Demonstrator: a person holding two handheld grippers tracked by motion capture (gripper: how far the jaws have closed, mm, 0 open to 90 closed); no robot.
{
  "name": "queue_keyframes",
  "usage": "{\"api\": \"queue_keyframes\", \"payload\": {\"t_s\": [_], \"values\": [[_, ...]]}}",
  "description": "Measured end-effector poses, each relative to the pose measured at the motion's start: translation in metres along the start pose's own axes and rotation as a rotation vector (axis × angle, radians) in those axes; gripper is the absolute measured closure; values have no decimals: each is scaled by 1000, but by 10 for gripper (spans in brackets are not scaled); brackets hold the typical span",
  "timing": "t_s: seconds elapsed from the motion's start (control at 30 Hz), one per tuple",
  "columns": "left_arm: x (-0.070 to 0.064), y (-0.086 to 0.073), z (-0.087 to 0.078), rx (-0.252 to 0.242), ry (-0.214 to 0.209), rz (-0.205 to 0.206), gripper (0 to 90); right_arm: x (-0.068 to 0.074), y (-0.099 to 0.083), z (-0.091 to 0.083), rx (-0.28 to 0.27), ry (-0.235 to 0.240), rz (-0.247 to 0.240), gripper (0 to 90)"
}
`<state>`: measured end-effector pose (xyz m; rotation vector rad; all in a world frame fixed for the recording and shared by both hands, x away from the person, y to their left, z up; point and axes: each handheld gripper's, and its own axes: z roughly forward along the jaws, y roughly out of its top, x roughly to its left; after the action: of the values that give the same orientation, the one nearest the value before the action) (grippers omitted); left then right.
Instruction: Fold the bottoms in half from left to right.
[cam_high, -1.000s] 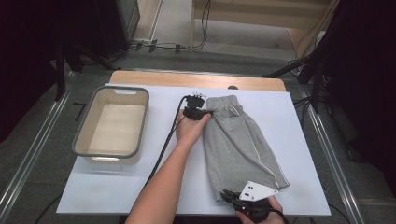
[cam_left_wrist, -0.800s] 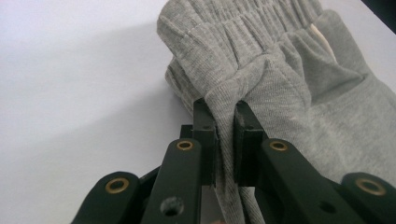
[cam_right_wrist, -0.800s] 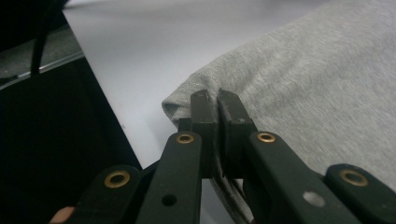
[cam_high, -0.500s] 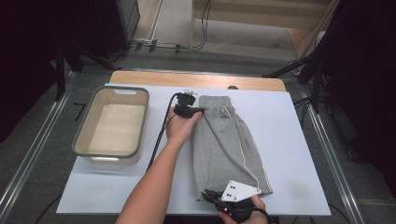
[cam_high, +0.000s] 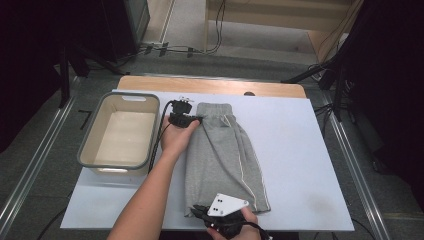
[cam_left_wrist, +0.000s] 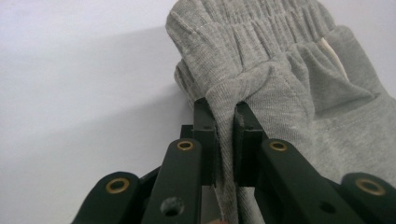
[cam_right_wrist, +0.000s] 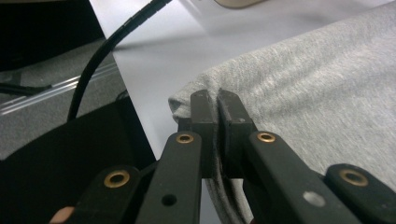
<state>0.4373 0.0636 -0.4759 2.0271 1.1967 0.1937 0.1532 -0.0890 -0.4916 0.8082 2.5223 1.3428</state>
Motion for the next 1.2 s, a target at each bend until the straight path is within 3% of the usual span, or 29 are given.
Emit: {"api": "queue_keyframes", "payload": {"t_s": [0.03,0.07,0.13,0.23,0.37,0.6,0.7,0.9,1.07,1.13,1.2], "values": [[-1,-1,-1,-2,3,-11,702,0,1,2,2,-2,2,820],[-3,-3,-2,-6,1,-12,571,0,1,3,4,0,3,736],[-9,-5,-10,-34,-7,5,404,-2,1,1,5,40,12,483],[-18,-9,-24,-46,-68,15,237,-10,-3,-17,-4,16,11,303],[-34,-17,-46,-88,-106,56,144,-34,-16,-49,-11,-64,63,175],[-58,-41,-75,-135,-211,105,54,-78,-36,-95,-61,-208,174,110],[-65,-55,-84,-142,-251,111,14,-90,-44,-106,-54,-244,216,0],[-73,-87,-98,-145,-288,138,5,-104,-64,-120,-36,-280,269,0],[-75,-111,-107,-141,-288,140,5,-110,-80,-123,-14,-312,321,0],[-76,-124,-109,-125,-287,142,5,-110,-86,-124,-10,-329,335,126],[-75,-135,-111,-110,-285,148,5,-111,-91,-123,8,-333,353,186]]}}
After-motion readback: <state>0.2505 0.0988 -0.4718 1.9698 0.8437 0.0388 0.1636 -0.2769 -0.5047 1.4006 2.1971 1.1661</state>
